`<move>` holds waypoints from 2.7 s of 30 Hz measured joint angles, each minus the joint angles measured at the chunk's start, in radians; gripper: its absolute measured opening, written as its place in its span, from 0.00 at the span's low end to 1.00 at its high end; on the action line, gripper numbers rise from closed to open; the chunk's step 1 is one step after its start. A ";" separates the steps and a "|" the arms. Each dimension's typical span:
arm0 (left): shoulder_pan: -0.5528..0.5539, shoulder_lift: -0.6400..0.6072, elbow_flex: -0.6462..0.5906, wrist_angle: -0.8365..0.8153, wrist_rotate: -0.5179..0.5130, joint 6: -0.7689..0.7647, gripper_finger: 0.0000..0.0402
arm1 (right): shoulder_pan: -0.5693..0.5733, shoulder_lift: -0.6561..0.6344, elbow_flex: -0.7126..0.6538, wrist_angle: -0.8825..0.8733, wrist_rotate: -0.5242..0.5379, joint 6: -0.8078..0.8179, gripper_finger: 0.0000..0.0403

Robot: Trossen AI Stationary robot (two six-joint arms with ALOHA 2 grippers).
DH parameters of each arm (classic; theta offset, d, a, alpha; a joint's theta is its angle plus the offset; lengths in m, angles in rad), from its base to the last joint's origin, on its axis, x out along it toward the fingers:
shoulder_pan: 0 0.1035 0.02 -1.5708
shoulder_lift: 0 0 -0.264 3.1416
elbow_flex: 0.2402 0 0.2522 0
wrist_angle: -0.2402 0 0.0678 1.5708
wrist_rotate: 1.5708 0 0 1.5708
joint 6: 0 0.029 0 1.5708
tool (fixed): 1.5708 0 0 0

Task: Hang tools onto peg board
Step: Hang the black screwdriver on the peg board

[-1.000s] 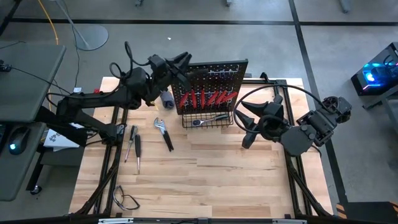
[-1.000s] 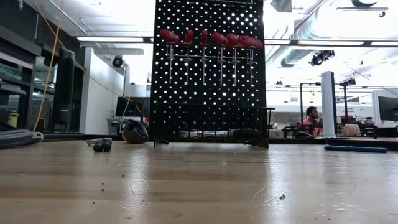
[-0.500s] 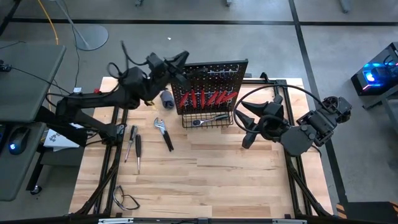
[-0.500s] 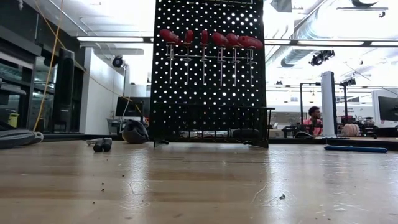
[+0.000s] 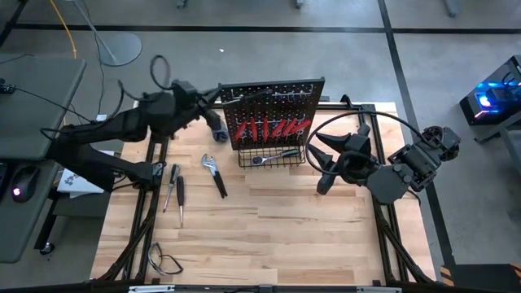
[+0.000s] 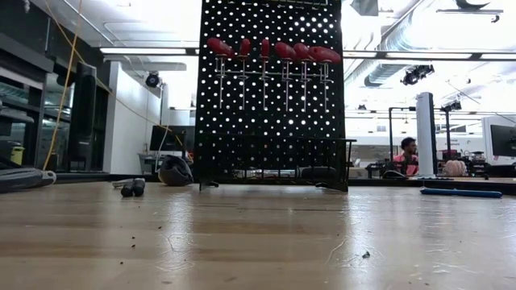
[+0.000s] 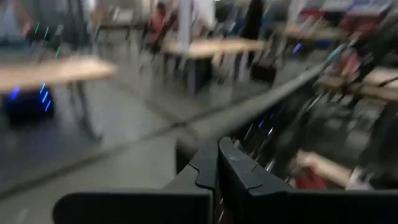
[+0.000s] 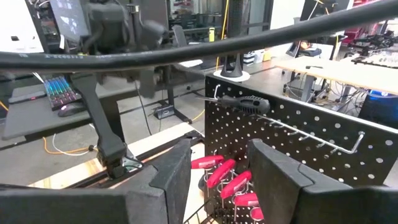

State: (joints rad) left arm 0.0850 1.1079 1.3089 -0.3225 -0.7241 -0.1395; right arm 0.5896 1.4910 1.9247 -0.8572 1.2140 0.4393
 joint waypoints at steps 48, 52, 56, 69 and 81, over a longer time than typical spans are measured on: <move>-0.023 0.162 -0.001 -0.128 0.007 -0.279 0.00 | -0.007 0.000 0.000 0.008 -0.018 0.008 0.38; -0.022 0.171 -0.001 -0.130 0.010 -0.279 0.00 | -0.007 0.000 0.000 0.008 -0.018 0.008 0.38; -0.022 0.177 -0.001 -0.126 0.009 -0.280 0.00 | -0.007 0.000 0.000 0.008 -0.018 0.009 0.38; -0.021 0.181 -0.001 -0.132 -0.027 -0.261 0.00 | -0.007 0.000 0.000 0.009 -0.040 0.017 0.38; -0.142 0.070 0.000 -0.555 0.198 -0.278 0.00 | -0.007 0.000 0.000 0.008 -0.056 0.008 0.38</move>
State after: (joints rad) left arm -0.0571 1.1782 1.3087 -0.8776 -0.5261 -0.4175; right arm 0.5831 1.4910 1.9251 -0.8490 1.1584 0.4473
